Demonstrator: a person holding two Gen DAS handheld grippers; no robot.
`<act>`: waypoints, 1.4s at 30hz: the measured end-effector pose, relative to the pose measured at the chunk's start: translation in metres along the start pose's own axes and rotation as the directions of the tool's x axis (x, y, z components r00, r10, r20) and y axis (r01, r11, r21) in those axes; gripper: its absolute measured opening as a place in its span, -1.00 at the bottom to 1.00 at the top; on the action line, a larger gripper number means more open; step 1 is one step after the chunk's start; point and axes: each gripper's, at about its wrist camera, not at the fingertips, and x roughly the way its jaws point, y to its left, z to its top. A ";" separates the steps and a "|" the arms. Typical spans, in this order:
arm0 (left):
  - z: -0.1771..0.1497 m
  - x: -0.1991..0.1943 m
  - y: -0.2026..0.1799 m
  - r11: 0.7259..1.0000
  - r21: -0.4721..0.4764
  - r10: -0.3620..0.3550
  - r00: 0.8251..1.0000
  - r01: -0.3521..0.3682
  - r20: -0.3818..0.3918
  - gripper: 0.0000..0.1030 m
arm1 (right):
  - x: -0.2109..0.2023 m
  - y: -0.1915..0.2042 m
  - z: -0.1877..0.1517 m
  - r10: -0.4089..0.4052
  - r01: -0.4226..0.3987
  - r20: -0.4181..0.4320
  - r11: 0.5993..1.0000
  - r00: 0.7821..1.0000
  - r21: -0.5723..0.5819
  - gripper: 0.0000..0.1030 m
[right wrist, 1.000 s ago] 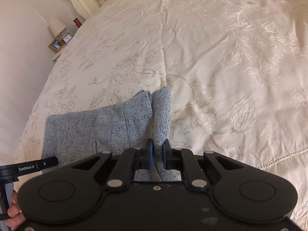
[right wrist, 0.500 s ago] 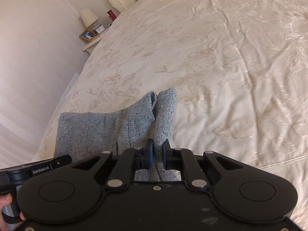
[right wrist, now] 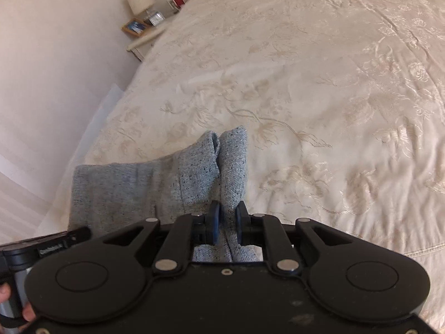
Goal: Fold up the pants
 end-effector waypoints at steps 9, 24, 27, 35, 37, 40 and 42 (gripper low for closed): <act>-0.016 -0.004 0.011 0.997 -0.030 0.073 0.997 -0.073 -0.018 -0.49 | -0.014 0.009 -0.020 -0.131 0.131 0.001 0.991 0.991 -0.035 -0.61; -0.065 -0.076 -0.036 0.999 -0.052 0.001 1.000 -0.002 -0.020 -0.50 | -0.100 0.040 -0.069 -0.032 0.046 0.076 0.980 0.997 -0.195 -0.50; -0.076 -0.089 -0.039 0.997 -0.072 -0.014 1.000 0.013 -0.019 -0.49 | -0.113 0.041 -0.077 -0.018 0.034 0.081 0.979 0.997 -0.203 -0.49; -0.097 -0.117 -0.043 0.997 -0.073 0.008 1.000 -0.007 0.017 -0.49 | -0.135 0.036 -0.095 0.003 0.019 0.107 0.978 0.994 -0.207 -0.48; -0.099 -0.119 -0.042 0.997 -0.073 0.006 1.000 -0.005 0.016 -0.49 | -0.137 0.037 -0.096 0.007 0.016 0.112 0.977 0.994 -0.211 -0.48; -0.103 -0.122 -0.043 0.997 -0.070 0.011 1.000 -0.010 0.015 -0.49 | -0.141 0.038 -0.099 0.015 0.012 0.118 0.976 0.993 -0.219 -0.48; -0.104 -0.122 -0.044 0.997 -0.071 0.006 1.000 -0.006 0.011 -0.50 | -0.143 0.039 -0.100 0.018 0.010 0.124 0.975 0.992 -0.222 -0.47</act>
